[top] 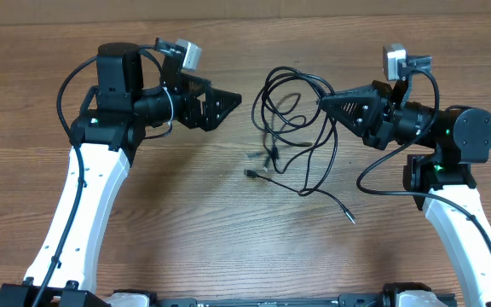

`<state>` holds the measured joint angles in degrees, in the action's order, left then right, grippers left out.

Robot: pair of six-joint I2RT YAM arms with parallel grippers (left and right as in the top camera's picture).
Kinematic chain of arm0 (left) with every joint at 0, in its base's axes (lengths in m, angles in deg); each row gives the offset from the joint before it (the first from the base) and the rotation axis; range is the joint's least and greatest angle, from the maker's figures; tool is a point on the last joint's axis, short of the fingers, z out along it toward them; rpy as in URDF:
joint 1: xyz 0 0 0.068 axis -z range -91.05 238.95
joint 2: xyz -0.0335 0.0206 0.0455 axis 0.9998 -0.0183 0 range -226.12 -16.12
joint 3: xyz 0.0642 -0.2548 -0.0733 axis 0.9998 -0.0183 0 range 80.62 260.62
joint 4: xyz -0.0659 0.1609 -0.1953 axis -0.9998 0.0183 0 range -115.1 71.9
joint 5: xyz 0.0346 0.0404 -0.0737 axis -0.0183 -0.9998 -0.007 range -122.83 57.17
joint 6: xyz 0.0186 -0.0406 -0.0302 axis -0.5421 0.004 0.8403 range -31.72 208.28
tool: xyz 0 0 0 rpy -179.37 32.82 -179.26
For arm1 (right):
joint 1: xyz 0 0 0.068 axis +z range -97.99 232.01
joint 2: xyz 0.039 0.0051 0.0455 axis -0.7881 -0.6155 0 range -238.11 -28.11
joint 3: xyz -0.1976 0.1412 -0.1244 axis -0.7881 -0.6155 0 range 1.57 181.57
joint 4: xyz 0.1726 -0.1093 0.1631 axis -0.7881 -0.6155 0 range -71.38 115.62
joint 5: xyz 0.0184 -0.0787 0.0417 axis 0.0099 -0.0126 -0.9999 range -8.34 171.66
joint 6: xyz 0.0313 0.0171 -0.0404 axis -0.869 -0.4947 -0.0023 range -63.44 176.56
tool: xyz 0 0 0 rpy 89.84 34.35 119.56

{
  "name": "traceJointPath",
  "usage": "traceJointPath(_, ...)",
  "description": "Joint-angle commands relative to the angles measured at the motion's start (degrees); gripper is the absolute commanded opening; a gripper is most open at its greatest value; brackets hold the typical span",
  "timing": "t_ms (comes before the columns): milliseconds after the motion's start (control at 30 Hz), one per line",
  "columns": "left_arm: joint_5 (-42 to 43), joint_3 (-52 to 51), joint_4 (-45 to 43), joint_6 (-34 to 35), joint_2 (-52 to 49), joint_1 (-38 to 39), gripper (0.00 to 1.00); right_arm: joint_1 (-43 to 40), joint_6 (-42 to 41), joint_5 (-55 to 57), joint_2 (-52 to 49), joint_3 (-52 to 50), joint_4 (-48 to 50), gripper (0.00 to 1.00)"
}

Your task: Untangle cables

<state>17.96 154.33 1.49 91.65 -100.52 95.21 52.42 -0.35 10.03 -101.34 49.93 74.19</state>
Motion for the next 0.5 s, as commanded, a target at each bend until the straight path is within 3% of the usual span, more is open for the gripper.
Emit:
traceJointPath(0, 13.68, 0.63, -1.68, -10.16, 1.29, -0.24, 1.0, -0.15, 3.32, -1.18, 1.11, 0.72, -1.33, 0.04)
traceJointPath(267, 23.41, 0.63, -2.93, -10.47, 1.27, -0.24, 1.0, -0.15, 13.25, -6.58, 1.11, 0.72, -4.48, 0.04)
traceJointPath(467, 23.78, 0.63, -2.91, -10.51, 1.27, -0.24, 1.0, -0.15, 25.88, -5.9, 1.05, 0.72, -20.41, 0.04)
